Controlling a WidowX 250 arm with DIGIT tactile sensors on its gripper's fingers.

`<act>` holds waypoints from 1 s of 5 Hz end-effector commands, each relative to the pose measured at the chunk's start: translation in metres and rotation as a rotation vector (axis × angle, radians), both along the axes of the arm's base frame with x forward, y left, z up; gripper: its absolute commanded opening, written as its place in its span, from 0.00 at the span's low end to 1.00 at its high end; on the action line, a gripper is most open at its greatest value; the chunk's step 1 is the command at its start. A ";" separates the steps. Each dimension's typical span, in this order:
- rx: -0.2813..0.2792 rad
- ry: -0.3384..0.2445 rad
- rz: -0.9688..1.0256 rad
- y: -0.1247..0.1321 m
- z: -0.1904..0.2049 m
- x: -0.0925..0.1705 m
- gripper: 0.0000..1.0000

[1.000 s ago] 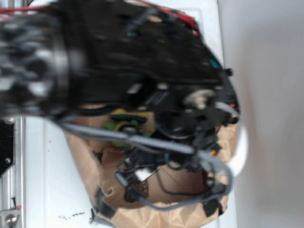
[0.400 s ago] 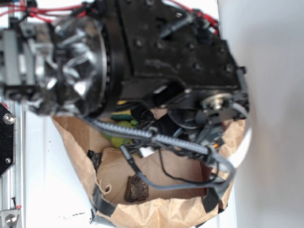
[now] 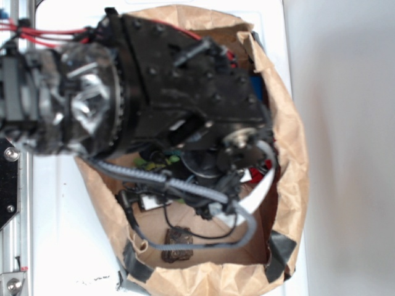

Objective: Grab the rock.

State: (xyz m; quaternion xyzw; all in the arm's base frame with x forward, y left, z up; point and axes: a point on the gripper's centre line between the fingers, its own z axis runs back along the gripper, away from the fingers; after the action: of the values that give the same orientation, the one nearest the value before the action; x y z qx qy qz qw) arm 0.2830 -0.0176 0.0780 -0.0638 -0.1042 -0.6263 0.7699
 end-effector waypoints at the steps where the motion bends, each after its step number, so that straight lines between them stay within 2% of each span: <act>1: 0.040 -0.084 -0.098 -0.019 0.016 -0.013 1.00; 4: 0.011 -0.067 -0.138 -0.040 0.020 -0.031 1.00; 5: 0.011 -0.067 -0.138 -0.040 0.020 -0.031 1.00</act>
State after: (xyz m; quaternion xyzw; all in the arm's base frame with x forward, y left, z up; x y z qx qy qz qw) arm 0.2584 -0.0518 0.0824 -0.0643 -0.1042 -0.6632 0.7383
